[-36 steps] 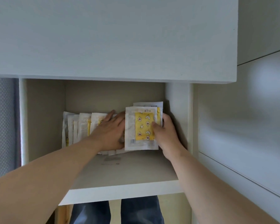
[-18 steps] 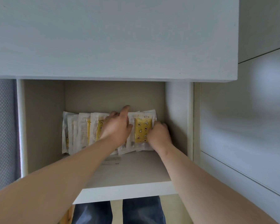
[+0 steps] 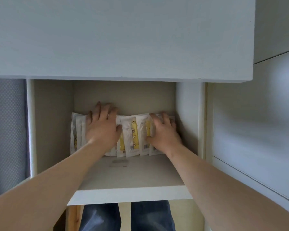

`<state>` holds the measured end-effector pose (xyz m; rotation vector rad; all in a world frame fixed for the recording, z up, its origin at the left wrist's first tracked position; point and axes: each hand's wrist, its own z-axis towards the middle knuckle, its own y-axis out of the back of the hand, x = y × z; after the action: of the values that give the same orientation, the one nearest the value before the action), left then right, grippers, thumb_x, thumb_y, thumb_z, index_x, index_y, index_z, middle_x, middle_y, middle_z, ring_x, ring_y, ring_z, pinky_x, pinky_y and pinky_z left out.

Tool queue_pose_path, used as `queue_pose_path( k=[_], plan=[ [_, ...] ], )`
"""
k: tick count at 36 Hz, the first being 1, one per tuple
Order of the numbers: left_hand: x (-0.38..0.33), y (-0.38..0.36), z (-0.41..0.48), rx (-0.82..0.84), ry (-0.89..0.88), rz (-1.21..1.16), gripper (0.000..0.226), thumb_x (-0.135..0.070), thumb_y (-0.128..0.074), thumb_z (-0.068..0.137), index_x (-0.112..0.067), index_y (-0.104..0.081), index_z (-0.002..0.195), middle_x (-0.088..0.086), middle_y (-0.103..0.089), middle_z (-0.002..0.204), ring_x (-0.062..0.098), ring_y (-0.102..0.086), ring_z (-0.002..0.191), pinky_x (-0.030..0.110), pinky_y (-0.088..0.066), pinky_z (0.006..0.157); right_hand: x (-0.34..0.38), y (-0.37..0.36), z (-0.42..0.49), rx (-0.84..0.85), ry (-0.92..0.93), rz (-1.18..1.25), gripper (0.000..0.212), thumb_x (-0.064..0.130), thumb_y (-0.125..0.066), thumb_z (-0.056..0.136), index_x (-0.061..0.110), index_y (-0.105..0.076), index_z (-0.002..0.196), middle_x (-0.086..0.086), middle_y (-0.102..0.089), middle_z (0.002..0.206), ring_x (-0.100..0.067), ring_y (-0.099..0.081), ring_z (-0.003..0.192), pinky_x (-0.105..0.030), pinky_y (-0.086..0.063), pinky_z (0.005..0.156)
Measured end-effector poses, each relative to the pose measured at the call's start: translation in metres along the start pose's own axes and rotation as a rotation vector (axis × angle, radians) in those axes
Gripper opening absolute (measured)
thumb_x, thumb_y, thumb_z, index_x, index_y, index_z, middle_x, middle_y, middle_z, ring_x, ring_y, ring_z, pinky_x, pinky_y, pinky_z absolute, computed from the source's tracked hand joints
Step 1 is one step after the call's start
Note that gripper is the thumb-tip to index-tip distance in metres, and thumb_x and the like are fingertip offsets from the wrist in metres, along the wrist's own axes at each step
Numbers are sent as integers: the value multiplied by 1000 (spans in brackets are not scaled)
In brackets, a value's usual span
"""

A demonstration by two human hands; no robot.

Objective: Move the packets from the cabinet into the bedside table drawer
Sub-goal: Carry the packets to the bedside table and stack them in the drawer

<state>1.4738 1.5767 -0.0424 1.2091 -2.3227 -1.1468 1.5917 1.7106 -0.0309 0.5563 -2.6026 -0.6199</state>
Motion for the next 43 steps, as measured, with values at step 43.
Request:
queue_pose_path(
  k=[43],
  plan=[
    [66,27,18,429,-236,276,96,-35,-73,74,-44,-9,146,-3,-20,147,23,-26,133,34,-34,102,29,-36,15,-95,150,-290,79,42,-71,76,29,-27,141,-3,-20,144,-29,-15,134,-53,-29,104]
  ],
)
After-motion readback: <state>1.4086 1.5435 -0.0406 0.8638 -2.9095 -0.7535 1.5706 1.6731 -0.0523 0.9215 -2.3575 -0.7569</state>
